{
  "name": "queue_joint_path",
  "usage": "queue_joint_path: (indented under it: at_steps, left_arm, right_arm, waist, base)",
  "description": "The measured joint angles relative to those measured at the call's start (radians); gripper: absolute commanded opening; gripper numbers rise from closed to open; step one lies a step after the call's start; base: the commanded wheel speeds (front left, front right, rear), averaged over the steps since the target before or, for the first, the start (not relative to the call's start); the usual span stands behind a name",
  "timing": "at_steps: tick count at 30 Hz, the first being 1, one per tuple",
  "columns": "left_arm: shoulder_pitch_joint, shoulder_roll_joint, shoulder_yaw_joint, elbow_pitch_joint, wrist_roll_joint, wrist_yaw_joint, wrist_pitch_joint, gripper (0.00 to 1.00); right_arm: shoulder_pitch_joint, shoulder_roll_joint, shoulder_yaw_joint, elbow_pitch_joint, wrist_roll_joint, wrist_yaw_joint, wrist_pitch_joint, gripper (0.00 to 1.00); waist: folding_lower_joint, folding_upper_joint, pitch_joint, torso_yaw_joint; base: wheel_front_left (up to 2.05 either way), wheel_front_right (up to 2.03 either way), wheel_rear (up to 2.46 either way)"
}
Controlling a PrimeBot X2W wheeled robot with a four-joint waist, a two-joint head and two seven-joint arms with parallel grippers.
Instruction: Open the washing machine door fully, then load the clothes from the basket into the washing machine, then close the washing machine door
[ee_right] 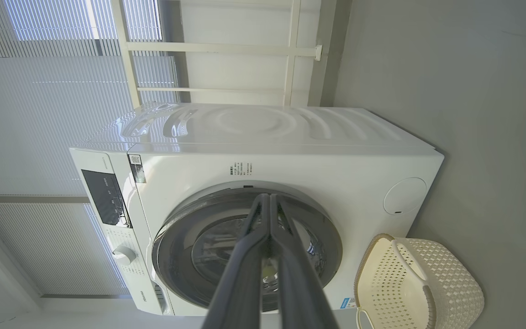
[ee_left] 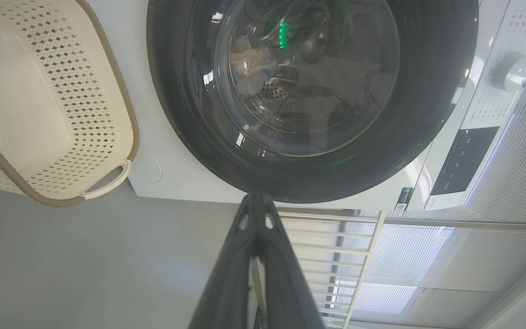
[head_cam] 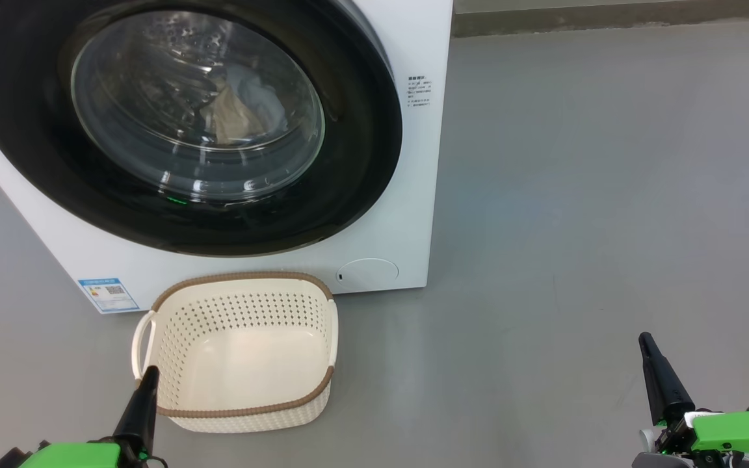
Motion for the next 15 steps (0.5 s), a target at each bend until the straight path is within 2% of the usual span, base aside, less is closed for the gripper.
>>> queue_joint_path:
  at_steps: [15]
  left_arm:
    - [0.000, 0.000, 0.000, 0.000, 0.000, 0.000, 0.000, 0.00]
  right_arm:
    - [0.000, 0.001, -0.001, 0.000, 0.000, 0.000, 0.000, 0.00]
  waist:
    - [-0.0001, 0.0000, 0.000, 0.000]
  base:
    - [0.00, 0.00, 0.00]
